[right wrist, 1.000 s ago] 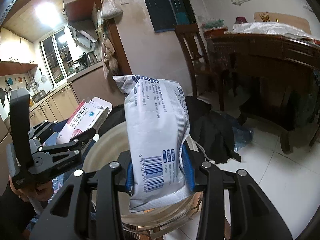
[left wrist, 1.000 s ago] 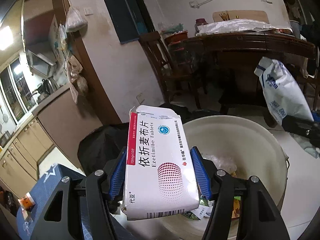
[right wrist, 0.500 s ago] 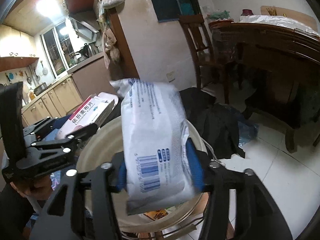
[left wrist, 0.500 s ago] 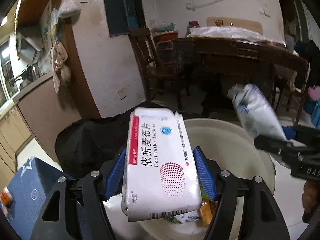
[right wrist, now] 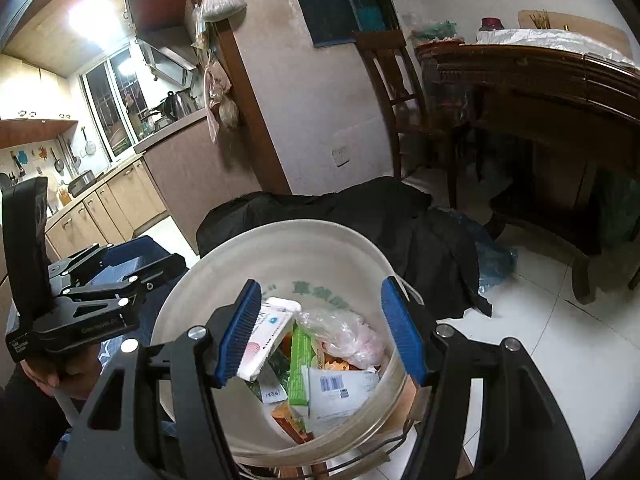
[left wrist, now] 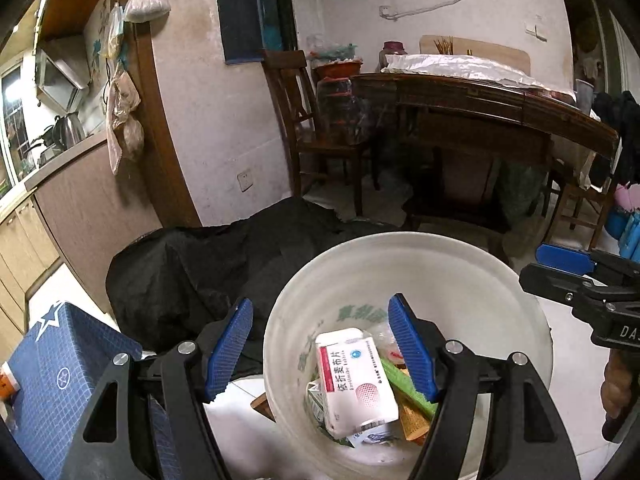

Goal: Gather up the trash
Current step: 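Open both tools to drop the medicine box and packet into the bucket, then return both tools to the table toward the cigarette pack and cup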

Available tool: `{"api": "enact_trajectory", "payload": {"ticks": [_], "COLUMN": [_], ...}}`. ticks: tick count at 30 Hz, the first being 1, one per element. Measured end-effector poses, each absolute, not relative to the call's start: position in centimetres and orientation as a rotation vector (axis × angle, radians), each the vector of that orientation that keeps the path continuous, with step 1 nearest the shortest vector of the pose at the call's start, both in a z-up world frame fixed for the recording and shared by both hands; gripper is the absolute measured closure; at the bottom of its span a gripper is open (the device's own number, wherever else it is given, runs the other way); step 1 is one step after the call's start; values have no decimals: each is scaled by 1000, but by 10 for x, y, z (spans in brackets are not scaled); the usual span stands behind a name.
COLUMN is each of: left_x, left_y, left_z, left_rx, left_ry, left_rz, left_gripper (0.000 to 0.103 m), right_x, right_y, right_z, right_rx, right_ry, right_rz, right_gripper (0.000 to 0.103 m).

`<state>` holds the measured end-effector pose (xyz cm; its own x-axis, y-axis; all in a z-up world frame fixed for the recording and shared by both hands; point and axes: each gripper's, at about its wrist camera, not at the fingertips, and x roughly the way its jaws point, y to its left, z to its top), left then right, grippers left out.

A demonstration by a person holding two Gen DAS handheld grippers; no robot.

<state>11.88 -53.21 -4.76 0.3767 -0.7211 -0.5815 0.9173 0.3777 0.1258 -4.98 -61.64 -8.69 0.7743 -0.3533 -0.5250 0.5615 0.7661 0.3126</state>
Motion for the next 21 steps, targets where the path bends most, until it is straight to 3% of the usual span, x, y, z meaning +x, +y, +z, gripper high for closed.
{"api": "enact_trajectory", "payload": {"ticks": [11,21], "left_x": [125,182], "left_y": [-505,-396], "left_z": [-47,-55], "left_rx": [488,445], "left_ry": [478,510], "left_rz": [-1040,-877], "left_gripper": [28,21], "right_x": [-43,19], "right_y": [-606,-545], "right_z": [-83,-62], "right_rx": [484,378], "right_ry": [462,466], "right_rz": [-480,-269], "right_gripper": [42,42]}}
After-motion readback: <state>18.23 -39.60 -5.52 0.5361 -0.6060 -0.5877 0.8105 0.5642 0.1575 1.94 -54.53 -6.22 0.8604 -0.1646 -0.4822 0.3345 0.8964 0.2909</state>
